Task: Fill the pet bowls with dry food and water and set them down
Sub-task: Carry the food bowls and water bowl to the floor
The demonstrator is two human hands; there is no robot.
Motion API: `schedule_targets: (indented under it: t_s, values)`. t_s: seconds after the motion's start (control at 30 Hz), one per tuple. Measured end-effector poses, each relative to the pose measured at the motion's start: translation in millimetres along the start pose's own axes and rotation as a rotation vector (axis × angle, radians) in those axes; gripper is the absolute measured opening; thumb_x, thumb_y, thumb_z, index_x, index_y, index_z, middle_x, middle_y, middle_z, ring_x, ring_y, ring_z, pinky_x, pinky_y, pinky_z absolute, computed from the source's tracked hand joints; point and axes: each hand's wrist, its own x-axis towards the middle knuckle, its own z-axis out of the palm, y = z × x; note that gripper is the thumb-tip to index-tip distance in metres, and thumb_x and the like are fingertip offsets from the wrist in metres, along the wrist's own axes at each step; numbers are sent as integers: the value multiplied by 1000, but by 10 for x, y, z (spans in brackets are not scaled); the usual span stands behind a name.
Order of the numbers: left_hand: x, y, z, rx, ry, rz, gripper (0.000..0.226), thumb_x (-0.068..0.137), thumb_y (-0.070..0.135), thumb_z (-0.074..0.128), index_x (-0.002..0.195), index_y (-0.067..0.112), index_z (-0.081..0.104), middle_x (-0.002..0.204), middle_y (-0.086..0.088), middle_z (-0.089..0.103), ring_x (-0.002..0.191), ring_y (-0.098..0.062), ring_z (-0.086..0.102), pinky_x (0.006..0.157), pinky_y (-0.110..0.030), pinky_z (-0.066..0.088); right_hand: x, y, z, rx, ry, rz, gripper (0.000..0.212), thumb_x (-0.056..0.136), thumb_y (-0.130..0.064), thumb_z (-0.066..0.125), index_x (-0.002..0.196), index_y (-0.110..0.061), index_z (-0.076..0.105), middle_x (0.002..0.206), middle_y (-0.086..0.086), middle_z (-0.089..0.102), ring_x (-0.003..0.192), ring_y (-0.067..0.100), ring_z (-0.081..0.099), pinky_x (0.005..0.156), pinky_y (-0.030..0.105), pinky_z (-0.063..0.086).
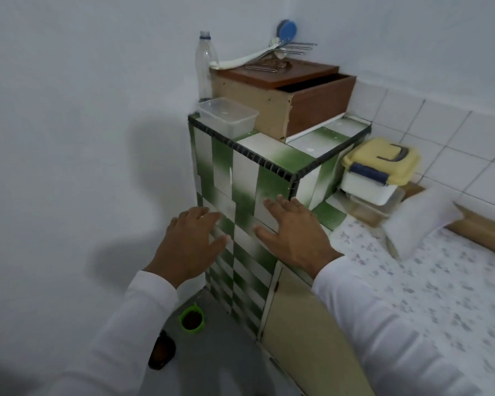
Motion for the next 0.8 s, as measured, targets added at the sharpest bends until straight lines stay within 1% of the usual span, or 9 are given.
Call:
schedule_targets:
  t_s: [0.1, 0.17, 0.23, 0.4, 0.53, 0.73, 0.8]
  values:
    - [1, 188, 75, -41, -44, 79, 59, 98, 54, 57, 150, 25, 49, 157, -5, 45, 146, -32, 39, 120, -57, 33, -246, 151, -66, 4, 14, 92, 74, 95, -69, 39, 158, -33, 26, 166, 7, 25, 153, 33, 20, 124, 50, 22]
    - [6, 352, 140, -61, -48, 121, 60, 99, 51, 59, 151, 23, 48, 159, -6, 43, 147, -30, 37, 122, -52, 30, -418, 257, -129, 6, 36, 149, 74, 95, -69, 40, 158, -33, 27, 166, 7, 25, 153, 32, 20, 123, 50, 22]
    - [2, 511, 235, -76, -56, 175, 61, 99, 49, 60, 152, 22, 48, 158, -6, 44, 146, -28, 38, 122, -48, 30, -588, 370, -178, -5, 63, 200, 73, 95, -68, 40, 157, -32, 30, 165, 8, 28, 153, 32, 22, 123, 50, 24]
    - [-9, 976, 462, -111, -137, 271, 63, 100, 50, 58, 154, 22, 44, 161, -6, 39, 149, -26, 32, 123, -50, 28, -999, 706, -258, -15, 80, 334, 75, 94, -71, 37, 157, -32, 30, 165, 8, 29, 153, 33, 22, 123, 51, 23]
    - [-40, 1376, 626, -100, -161, 352, 64, 98, 54, 58, 153, 24, 46, 159, -4, 40, 145, -26, 36, 120, -50, 33, -1375, 971, -343, -1, 103, 433, 73, 95, -69, 40, 158, -34, 28, 166, 5, 26, 154, 31, 19, 124, 49, 21]
    - [-194, 2018, 872, -108, -209, 447, 62, 98, 55, 59, 152, 25, 49, 159, -4, 42, 145, -26, 37, 120, -47, 33, -1988, 1388, -537, -10, 131, 541, 73, 97, -69, 38, 159, -33, 25, 167, 5, 23, 154, 31, 17, 125, 49, 19]
    - [-257, 2165, 932, -120, -224, 447, 61, 98, 54, 59, 152, 25, 49, 160, -3, 40, 146, -25, 36, 121, -46, 31, -2130, 1479, -573, -18, 138, 560, 73, 96, -70, 38, 159, -34, 24, 167, 4, 22, 155, 30, 16, 125, 49, 19]
